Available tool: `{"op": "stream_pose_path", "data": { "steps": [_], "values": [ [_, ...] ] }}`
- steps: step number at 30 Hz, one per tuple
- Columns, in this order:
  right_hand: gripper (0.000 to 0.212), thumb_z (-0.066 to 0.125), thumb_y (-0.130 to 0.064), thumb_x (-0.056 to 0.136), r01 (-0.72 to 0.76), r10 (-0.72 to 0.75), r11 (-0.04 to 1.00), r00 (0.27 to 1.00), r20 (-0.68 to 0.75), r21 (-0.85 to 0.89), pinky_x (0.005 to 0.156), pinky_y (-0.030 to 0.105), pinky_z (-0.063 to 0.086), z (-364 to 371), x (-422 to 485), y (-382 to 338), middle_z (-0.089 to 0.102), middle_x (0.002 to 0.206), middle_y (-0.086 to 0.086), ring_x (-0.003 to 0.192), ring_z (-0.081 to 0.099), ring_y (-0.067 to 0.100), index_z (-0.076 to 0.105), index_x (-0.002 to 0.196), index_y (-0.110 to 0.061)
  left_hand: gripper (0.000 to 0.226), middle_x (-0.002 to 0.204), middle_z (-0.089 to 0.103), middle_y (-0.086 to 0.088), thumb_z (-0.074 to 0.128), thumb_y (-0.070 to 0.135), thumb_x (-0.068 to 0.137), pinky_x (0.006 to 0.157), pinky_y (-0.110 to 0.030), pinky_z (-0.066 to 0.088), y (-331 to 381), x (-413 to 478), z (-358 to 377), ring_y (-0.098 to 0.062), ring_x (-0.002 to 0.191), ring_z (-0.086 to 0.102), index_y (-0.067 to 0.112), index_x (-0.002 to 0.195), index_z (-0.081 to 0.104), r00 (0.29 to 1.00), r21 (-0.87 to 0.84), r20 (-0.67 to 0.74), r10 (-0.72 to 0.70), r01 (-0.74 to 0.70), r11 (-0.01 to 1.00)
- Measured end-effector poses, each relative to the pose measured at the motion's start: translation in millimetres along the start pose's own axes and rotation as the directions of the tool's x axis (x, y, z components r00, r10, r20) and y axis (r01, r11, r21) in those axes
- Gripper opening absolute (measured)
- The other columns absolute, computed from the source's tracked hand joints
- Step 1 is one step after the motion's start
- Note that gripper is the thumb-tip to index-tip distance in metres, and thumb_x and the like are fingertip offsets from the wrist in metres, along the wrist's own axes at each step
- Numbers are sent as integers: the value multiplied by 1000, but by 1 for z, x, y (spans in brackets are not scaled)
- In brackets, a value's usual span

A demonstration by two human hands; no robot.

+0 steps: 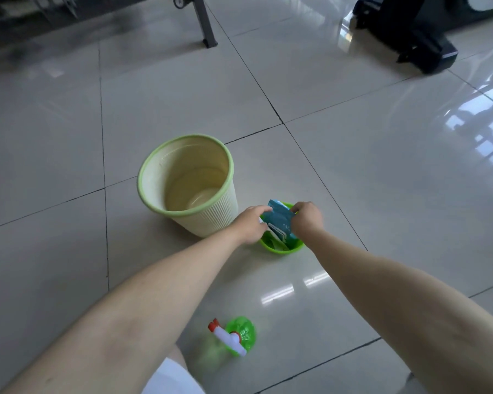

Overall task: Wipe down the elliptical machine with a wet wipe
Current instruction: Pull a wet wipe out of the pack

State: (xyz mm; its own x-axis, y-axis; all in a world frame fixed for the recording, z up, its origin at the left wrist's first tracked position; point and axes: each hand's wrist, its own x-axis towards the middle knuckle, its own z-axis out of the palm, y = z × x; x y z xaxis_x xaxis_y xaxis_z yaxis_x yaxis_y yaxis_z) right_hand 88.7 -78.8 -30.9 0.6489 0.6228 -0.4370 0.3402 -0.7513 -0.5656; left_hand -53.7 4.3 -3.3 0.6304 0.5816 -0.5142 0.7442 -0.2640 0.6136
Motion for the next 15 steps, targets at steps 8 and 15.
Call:
{"op": "stream_pose_path", "data": {
  "steps": [8, 15],
  "values": [
    [33, 43, 1, 88, 100, -29, 937, 977, -210, 336, 84, 43, 56, -39, -6, -28, 59, 118, 16, 96, 62, 32, 69, 106, -11, 58, 146, 46, 2, 57, 17, 102, 105, -31, 41, 7, 2, -8, -23, 136, 47, 22, 155, 35, 996, -187, -84, 27, -43, 981],
    [21, 49, -5, 100, 83, 88, 640, 980, -180, 764, 75, 38, 58, -82, -19, -45, 67, 93, 4, 81, 64, 20, 65, 95, -17, 65, 131, 57, 16, 75, 41, 91, 90, -20, 50, 47, 0, -21, -3, 118, 58, 28, 146, 43, 983, -589, -175, 62, -155, 793]
  ]
}}
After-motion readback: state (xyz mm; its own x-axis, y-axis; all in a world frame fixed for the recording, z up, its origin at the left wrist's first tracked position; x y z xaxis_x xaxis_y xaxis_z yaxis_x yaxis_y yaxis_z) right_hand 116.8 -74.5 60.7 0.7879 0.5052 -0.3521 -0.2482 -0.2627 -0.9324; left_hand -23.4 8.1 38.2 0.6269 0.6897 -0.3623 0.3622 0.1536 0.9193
